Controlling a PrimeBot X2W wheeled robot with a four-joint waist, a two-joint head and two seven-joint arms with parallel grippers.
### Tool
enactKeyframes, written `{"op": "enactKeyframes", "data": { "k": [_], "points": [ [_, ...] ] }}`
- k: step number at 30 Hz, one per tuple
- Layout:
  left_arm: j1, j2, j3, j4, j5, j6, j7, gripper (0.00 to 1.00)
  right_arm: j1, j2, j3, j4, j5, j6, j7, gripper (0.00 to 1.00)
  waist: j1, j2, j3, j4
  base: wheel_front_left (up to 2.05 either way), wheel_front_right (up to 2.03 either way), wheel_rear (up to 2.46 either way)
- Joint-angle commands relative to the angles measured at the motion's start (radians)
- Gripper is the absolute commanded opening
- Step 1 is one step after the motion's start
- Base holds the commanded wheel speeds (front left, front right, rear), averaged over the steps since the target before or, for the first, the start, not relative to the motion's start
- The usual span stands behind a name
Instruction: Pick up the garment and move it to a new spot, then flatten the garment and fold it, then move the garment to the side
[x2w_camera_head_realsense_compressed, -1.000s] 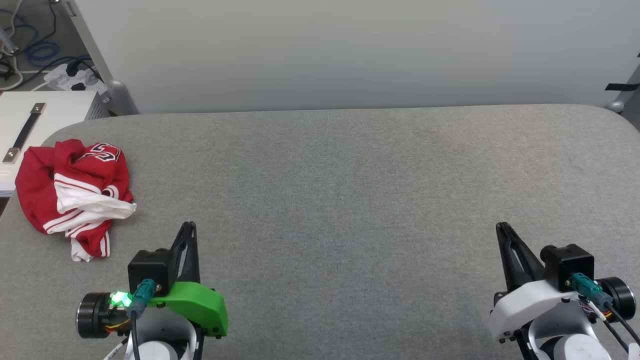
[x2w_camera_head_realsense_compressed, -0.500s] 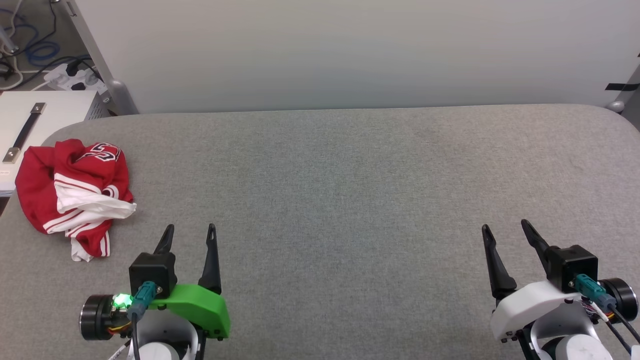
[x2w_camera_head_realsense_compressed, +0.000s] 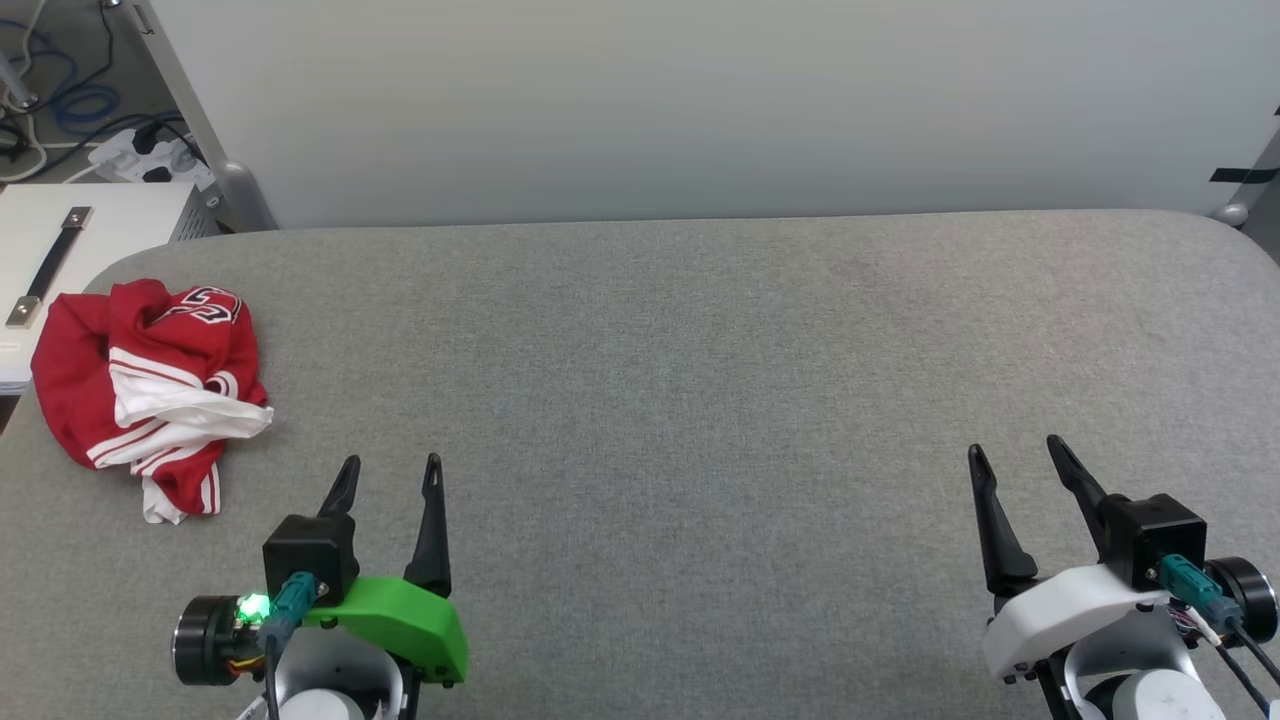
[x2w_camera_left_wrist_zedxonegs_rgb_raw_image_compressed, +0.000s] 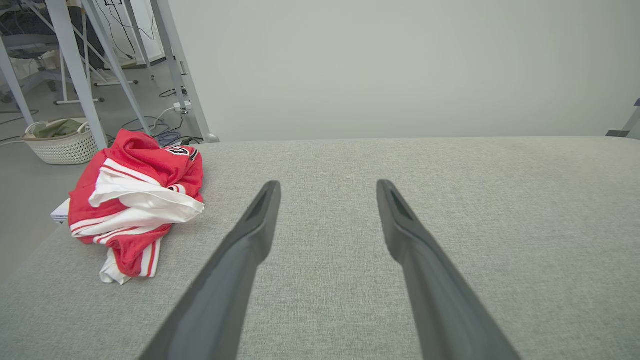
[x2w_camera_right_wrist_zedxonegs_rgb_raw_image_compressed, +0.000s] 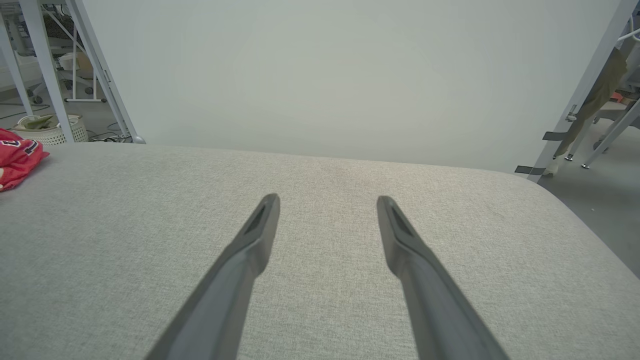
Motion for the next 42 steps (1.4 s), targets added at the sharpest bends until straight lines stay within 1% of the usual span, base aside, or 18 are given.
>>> {"op": "enactKeyframes", "data": {
  "k": [1,28,42],
  "points": [
    [0.007,-0.001,-0.001,0.006,-0.017,-0.004,-0.013,1.00,0.009,0.001,-0.002,0.003,0.005,0.000,-0.012,1.00,0.0000,-0.0001,0.000,0.000,0.00,0.00,0.00],
    [0.013,-0.002,-0.014,0.018,-0.060,-0.024,-0.070,1.00,0.015,0.002,-0.010,-0.008,0.026,0.000,-0.068,1.00,0.0000,-0.0001,0.003,0.008,0.00,0.00,0.00],
    [0.018,-0.003,-0.028,0.043,-0.084,-0.032,-0.098,1.00,0.020,0.002,-0.010,0.014,0.030,-0.001,-0.096,1.00,0.0000,-0.0001,0.008,0.008,0.00,0.00,0.00]
  ]
}}
